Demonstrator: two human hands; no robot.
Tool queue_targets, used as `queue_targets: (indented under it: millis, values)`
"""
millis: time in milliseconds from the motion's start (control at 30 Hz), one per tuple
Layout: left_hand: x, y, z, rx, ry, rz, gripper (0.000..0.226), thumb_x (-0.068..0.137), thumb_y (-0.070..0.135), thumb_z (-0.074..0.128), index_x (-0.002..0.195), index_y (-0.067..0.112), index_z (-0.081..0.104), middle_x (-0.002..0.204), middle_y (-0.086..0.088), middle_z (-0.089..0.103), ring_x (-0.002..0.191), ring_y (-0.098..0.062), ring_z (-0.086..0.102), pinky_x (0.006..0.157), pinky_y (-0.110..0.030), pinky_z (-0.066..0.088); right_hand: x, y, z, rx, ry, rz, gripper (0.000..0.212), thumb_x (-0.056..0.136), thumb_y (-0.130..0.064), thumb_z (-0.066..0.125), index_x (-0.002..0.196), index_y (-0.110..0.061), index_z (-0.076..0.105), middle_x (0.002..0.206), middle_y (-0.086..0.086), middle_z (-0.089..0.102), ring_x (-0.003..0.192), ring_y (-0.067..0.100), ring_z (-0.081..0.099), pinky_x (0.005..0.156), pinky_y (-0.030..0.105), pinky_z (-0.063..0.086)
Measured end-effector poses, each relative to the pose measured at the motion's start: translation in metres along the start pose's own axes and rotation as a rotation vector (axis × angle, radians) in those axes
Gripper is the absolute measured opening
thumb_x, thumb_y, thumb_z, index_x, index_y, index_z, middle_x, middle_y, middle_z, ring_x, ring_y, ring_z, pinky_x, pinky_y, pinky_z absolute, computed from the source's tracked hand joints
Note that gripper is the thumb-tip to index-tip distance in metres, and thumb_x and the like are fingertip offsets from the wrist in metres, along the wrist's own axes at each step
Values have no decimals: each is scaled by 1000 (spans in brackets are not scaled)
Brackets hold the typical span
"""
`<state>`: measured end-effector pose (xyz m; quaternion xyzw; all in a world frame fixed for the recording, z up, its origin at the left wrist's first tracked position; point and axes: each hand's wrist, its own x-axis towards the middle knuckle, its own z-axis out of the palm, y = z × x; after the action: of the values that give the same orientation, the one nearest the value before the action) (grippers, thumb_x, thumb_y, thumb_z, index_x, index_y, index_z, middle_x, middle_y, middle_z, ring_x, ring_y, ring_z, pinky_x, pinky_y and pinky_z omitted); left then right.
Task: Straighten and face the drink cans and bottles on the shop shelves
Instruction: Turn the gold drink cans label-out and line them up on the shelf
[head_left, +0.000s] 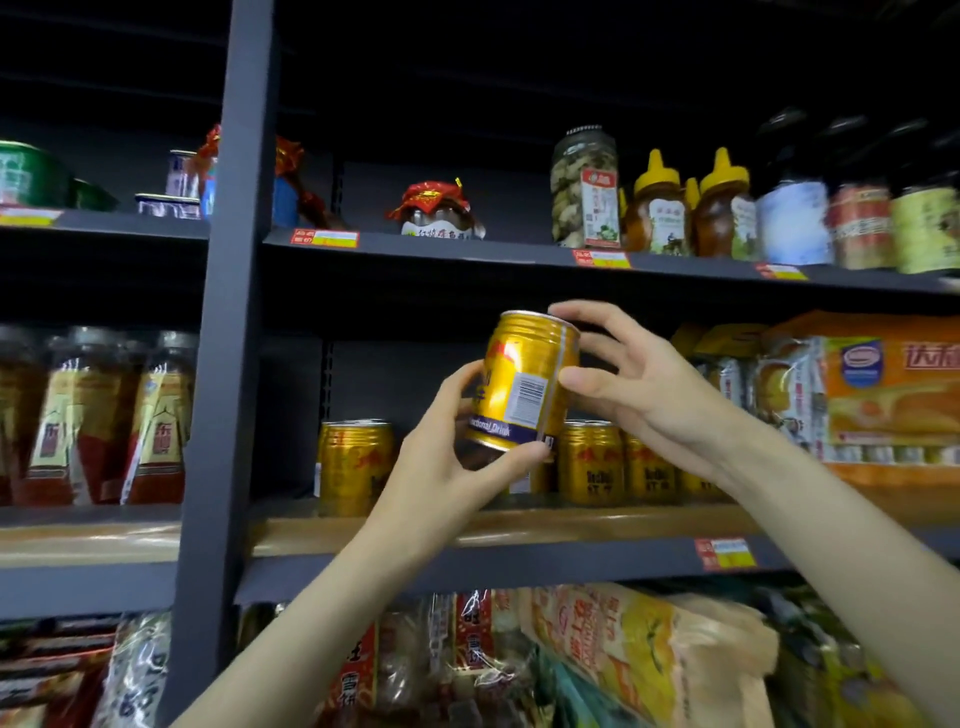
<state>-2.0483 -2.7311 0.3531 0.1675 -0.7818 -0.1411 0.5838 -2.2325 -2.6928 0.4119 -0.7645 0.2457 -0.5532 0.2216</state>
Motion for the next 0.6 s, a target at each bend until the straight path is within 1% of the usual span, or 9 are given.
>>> queue_targets:
  millis: [100, 167, 200, 233, 300, 367, 433, 500, 600]
  values:
    - [0, -1, -2, 229, 24, 67, 81, 68, 46, 70, 136, 41, 28, 116, 9, 46, 108, -3, 51, 92, -16, 46, -8, 2, 4, 35, -12, 95, 51, 73, -24, 67, 122, -26, 53, 111, 4, 66, 99, 15, 68, 76, 26, 56]
    - [-1, 0, -1, 391, 35, 122, 83, 71, 36, 76, 135, 44, 23, 114, 9, 39, 114, -9, 45, 97, -23, 43, -9, 6, 8, 9, 61, 114, 53, 67, -32, 69, 117, -28, 53, 107, 4, 65, 94, 17, 69, 72, 26, 56]
    - [0, -1, 0, 394, 40, 127, 82, 72, 32, 77, 135, 44, 25, 115, 9, 38, 115, -10, 44, 98, -27, 44, -8, 8, 10, 11, 97, 120, 54, 64, -34, 70, 116, -28, 54, 107, 5, 65, 94, 19, 68, 72, 28, 57]
    - [0, 0, 0, 333, 40, 104, 80, 71, 30, 78, 133, 43, 29, 117, 8, 39, 115, -10, 46, 97, -29, 46, -8, 10, 12, 40, 128, 123, 56, 62, -36, 71, 115, -27, 55, 107, 7, 65, 97, 21, 67, 74, 31, 57]
    - [-1, 3, -1, 94, 9, -22, 72, 70, 32, 77, 131, 36, 38, 123, 6, 46, 111, -9, 54, 92, -27, 51, -9, 13, 13, 153, 174, 120, 58, 62, -34, 72, 116, -24, 55, 106, 7, 66, 99, 23, 67, 76, 34, 57]
    - [-5, 4, -2, -201, -60, -187, 70, 67, 34, 74, 129, 28, 43, 123, 0, 55, 105, -11, 62, 87, -26, 54, -10, 15, 14, 205, 180, 94, 53, 64, -30, 71, 115, -22, 56, 98, 3, 69, 95, 21, 69, 73, 32, 57]
    - [-8, 3, -1, -455, -63, -318, 66, 66, 29, 74, 126, 21, 47, 119, -7, 61, 101, -17, 66, 88, -32, 54, -13, 16, 16, 210, 158, 71, 48, 65, -26, 71, 111, -23, 57, 90, -2, 71, 90, 18, 70, 71, 30, 57]
    - [-10, 0, 0, -456, 8, -316, 64, 65, 26, 79, 122, 18, 50, 116, -7, 63, 99, -17, 67, 89, -34, 54, -14, 17, 17, 242, 137, 72, 48, 67, -22, 69, 113, -22, 57, 95, -1, 71, 94, 19, 69, 75, 32, 58]
    - [-8, 1, -5, -258, 108, -185, 60, 69, 15, 79, 118, 28, 48, 113, 4, 61, 94, -2, 65, 72, -15, 53, -12, 19, 15, 244, 98, 133, 50, 70, -21, 68, 119, -22, 56, 114, 8, 63, 103, 25, 66, 82, 38, 57]
